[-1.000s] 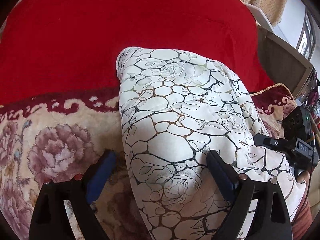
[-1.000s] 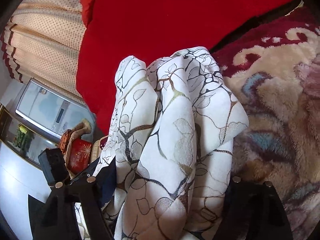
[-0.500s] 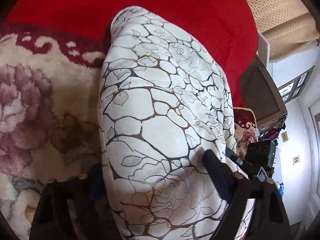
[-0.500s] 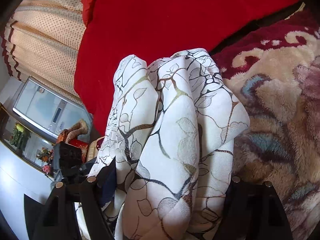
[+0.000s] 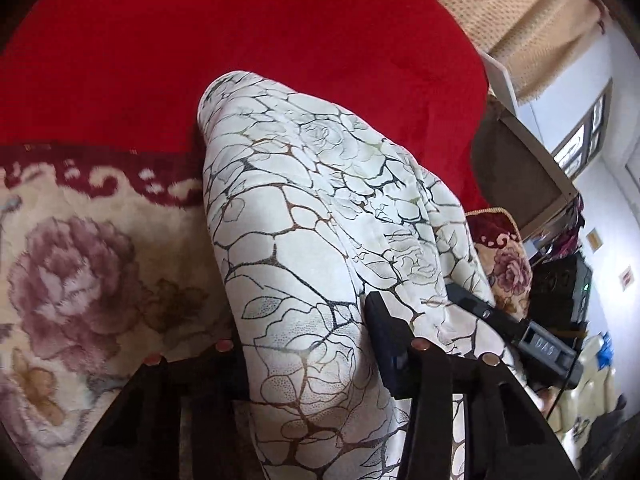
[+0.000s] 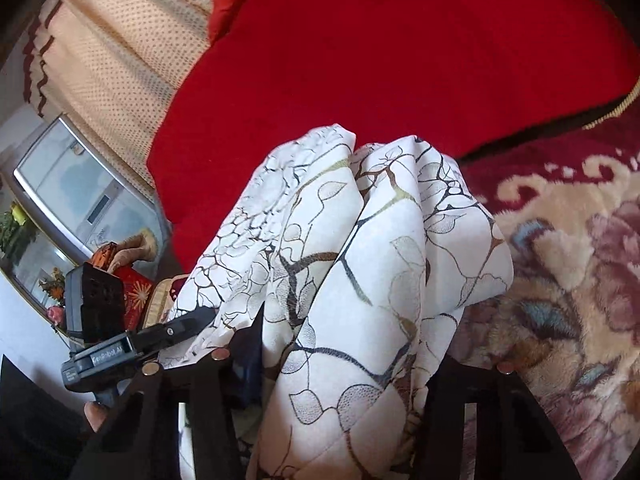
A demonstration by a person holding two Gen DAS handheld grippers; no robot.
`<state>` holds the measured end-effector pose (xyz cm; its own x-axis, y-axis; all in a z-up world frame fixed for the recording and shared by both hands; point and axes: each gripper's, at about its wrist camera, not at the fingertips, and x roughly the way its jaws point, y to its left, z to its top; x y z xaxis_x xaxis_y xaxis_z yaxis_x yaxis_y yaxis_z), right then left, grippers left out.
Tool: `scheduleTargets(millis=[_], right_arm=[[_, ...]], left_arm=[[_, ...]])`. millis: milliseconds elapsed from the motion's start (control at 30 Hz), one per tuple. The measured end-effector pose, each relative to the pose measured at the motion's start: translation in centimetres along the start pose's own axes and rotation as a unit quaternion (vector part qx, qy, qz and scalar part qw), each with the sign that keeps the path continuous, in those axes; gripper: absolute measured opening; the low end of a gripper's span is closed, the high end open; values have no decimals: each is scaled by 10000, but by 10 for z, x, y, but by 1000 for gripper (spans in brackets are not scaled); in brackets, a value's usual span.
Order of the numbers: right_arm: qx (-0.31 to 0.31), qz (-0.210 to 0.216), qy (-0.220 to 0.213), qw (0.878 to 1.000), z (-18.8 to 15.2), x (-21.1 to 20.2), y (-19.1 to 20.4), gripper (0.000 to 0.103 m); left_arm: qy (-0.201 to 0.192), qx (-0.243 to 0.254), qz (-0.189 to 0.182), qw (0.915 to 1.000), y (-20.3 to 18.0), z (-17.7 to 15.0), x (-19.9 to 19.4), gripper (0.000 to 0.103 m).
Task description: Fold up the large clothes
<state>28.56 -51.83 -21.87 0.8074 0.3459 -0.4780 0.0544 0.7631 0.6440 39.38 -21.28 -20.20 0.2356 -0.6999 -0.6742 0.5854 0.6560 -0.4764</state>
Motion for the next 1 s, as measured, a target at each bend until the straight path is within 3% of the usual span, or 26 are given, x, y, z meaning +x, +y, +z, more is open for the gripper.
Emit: scheduleTargets(millis=[367, 633, 800, 900, 1000], right_arm=[[-470, 445, -154, 9978, -19, -13, 63, 53], [-405, 792, -23, 9960, -41, 20, 79, 52], [-71, 246, 520, 9983, -60, 70, 59, 55], [-63, 196, 529, 9984, -63, 68, 60, 60], [-477, -198, 449, 9977, -61, 51, 78, 62]], left_arm=[[-348, -29, 173, 9992, 25, -9, -65, 46], [-497, -39, 921, 9945, 53, -19, -87, 47], [299, -455, 1635, 9850, 95, -29, -40, 57], [190, -434, 1639, 9853, 93, -28, -44, 59], [135, -365, 1719, 9843, 96, -33, -48, 60]])
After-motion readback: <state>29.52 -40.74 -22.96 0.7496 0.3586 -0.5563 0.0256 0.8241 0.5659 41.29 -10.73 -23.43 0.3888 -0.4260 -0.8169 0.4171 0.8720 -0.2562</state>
